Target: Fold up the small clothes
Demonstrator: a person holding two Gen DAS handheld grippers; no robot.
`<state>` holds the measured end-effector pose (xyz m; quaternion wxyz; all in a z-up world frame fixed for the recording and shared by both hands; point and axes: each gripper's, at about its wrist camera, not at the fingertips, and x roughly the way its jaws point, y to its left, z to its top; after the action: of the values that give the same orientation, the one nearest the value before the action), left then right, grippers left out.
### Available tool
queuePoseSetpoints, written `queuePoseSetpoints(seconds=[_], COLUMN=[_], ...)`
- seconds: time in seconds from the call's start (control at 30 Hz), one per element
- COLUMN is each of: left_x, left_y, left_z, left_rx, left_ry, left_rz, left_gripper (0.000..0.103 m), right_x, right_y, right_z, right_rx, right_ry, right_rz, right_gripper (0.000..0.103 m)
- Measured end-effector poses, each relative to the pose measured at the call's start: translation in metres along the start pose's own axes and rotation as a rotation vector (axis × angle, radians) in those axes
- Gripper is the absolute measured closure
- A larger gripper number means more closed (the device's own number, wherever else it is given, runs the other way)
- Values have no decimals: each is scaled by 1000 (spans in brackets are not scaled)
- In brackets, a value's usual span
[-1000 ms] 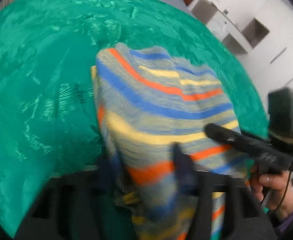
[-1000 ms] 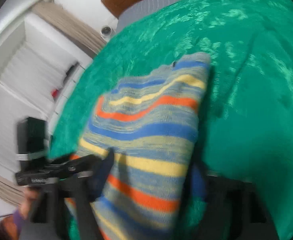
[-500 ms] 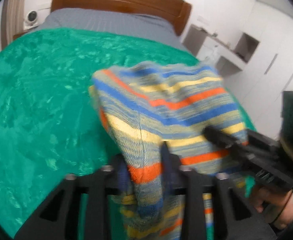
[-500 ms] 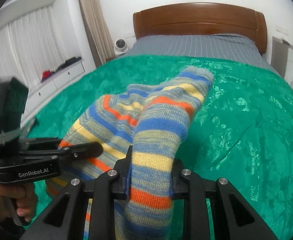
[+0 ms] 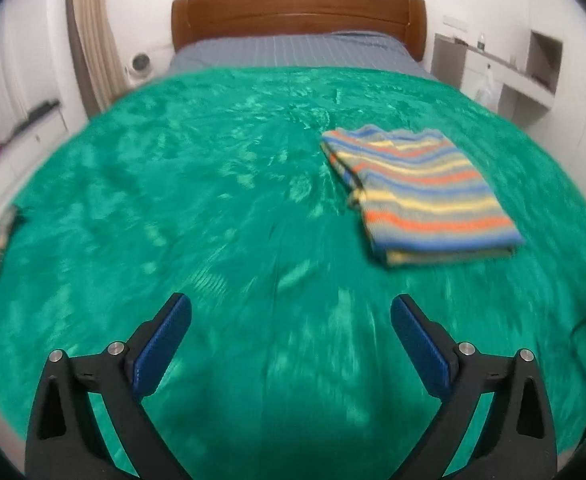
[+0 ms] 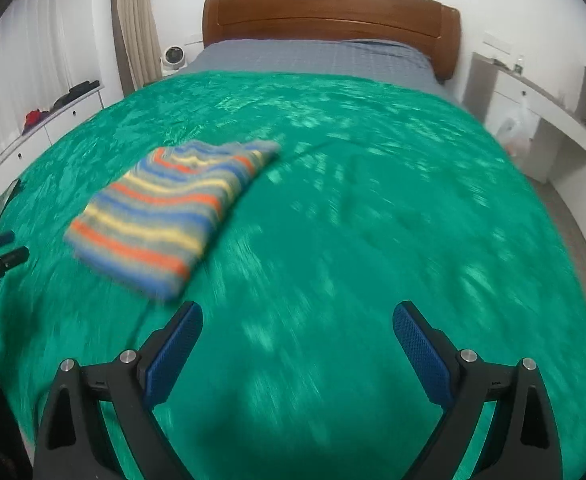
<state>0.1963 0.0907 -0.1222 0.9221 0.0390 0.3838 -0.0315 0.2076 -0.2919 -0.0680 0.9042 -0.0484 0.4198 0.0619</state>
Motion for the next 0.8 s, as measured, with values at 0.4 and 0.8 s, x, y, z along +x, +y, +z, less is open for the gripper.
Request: queuePoseSetpoints(seconds=[0.4, 0.8], left_x=[-129, -140], left_y=[-17, -65], left_z=[9, -2], left_rx=[-22, 18], left_ry=[-159, -66], left_rz=[236, 196], left_gripper=[0, 0], right_x=[-197, -134], right_y=[45, 126], right_z=[-29, -46], right_rx=[-417, -101], right_ry=[-89, -69], right_rz=[-167, 70], right_gripper=[2, 2])
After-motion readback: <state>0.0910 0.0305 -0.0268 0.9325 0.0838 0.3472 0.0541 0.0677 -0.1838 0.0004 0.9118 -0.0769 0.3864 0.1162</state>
